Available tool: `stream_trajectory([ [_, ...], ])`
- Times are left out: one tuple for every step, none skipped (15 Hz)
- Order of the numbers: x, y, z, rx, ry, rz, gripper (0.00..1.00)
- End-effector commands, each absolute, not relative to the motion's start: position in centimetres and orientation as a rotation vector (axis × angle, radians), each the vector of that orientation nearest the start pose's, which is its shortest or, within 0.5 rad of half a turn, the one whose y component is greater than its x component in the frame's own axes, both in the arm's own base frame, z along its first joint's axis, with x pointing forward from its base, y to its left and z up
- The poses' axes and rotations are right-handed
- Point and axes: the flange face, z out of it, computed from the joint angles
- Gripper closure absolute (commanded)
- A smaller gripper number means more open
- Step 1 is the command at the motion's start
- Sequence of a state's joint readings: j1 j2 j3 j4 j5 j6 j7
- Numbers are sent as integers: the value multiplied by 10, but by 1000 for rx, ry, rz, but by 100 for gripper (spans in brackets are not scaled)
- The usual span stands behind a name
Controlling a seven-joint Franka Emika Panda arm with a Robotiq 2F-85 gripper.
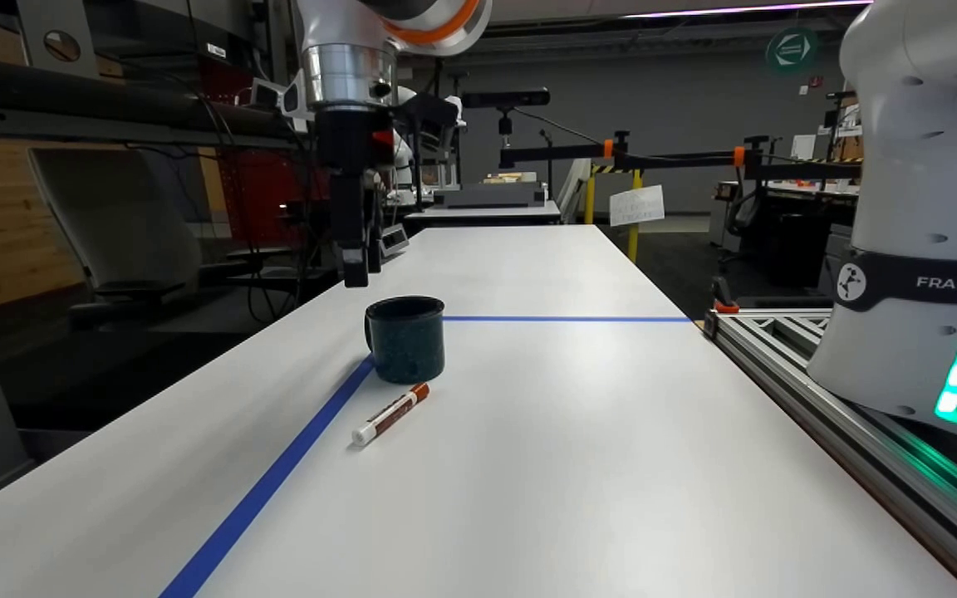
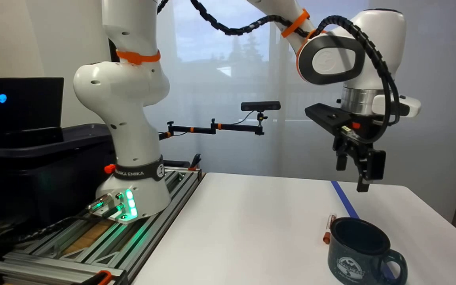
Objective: Remove the marker from the cup and place it to the left of the mug
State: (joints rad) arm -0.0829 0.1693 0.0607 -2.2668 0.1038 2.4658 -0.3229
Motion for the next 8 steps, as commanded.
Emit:
stream_trajectory([
  [538, -11, 288, -3053, -329, -64, 0],
  [538, -11, 288, -3054, -326, -64, 0],
  [538, -10, 288, -3054, -325, -63, 0],
  [538, -10, 288, -3054, -324, -63, 0],
  [538, -10, 288, -3054, -322, -63, 0],
  [538, -10, 288, -3054, -321, -63, 0],
  [538, -10, 288, -3055, -320, -63, 0],
  [538, -10, 288, -3055, -320, -63, 0],
])
